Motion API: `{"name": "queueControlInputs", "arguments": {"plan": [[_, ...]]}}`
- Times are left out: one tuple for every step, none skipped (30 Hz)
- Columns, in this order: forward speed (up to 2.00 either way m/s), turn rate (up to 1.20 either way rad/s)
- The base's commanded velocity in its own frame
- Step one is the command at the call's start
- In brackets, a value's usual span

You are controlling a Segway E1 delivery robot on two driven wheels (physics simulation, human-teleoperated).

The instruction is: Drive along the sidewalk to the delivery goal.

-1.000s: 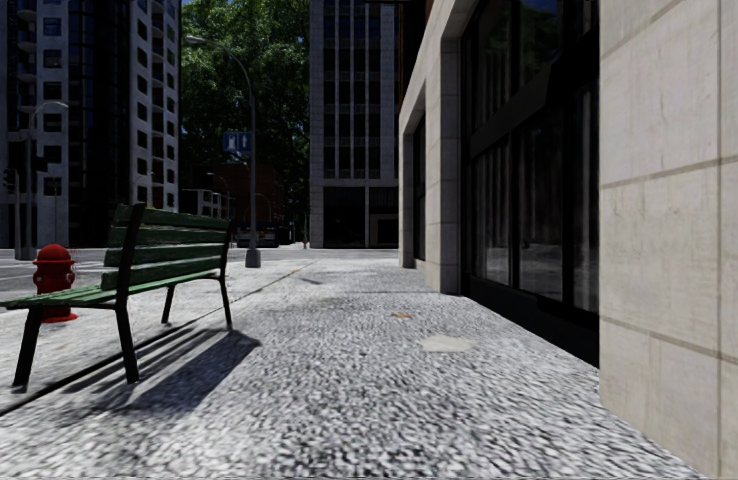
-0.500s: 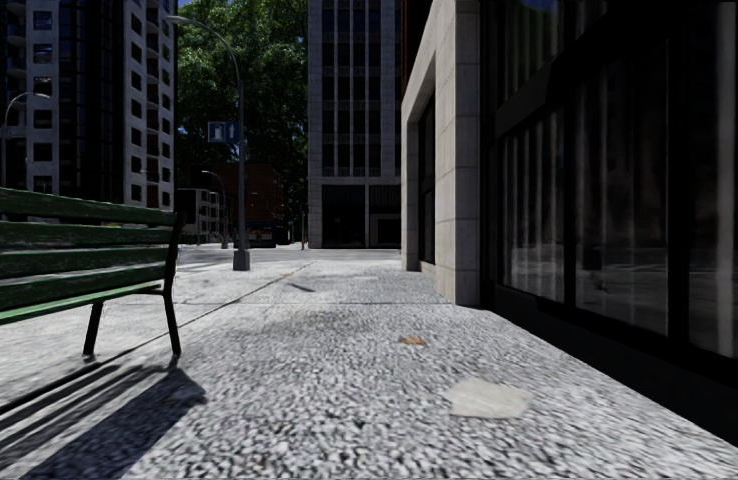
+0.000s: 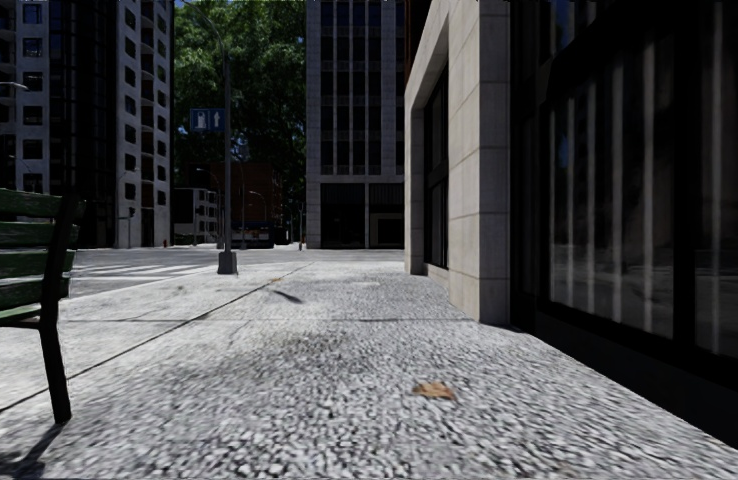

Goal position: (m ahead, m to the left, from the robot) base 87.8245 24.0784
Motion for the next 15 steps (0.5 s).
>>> {"name": "queueControlInputs", "arguments": {"plan": [[2.0, 0.0], [2.0, 0.0], [2.0, 0.0], [2.0, 0.0], [2.0, 0.0], [2.0, 0.0], [2.0, 0.0], [2.0, 0.0], [2.0, 0.0], [2.0, 0.0], [2.0, 0.0], [2.0, 0.0], [2.0, 0.0], [2.0, 0.0], [2.0, 0.0]]}}
